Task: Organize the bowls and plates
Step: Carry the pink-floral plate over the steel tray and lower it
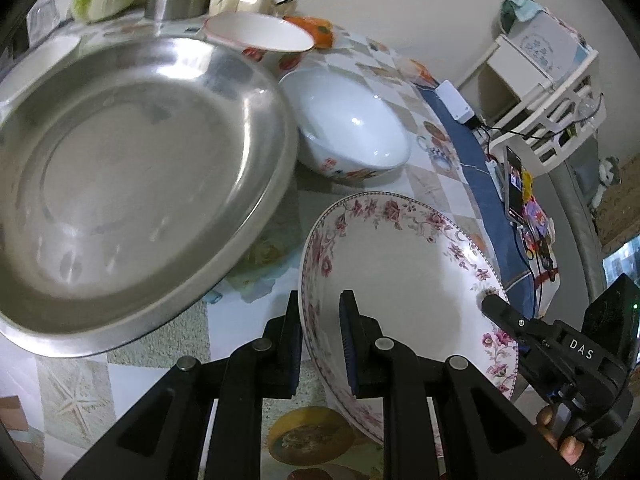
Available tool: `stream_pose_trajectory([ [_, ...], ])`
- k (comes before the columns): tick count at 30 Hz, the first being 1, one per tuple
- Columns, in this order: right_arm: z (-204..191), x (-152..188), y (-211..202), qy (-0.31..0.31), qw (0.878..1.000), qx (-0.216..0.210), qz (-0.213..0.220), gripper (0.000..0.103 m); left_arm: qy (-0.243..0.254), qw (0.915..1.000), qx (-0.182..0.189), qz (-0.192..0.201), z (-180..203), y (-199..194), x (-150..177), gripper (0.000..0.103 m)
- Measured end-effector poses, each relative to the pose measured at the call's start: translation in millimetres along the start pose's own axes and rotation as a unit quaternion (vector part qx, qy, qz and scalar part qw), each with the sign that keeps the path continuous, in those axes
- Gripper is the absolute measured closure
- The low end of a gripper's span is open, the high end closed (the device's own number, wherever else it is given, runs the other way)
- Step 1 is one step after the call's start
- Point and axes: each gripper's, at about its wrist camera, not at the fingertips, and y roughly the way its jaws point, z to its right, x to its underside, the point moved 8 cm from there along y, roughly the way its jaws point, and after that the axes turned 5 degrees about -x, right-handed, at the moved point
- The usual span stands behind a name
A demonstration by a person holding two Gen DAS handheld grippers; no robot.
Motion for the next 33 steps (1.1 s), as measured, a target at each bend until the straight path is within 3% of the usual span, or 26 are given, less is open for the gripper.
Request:
stream_pose_trajectory([
  [17,-47.2,-19.7,-39.6,-0.049,0.995,-0.040,0.073,0.090,0.019,0.9970,0.034,0.067,9.2,-43.3,-29.9,0.085],
  [33,-135.7,-42.4,-27.9,-0.093,0.989,-0.084,0.079,0.090,-0.033,0.9867,0.066,0.145,-29.9,-92.1,-83.0,0.085],
])
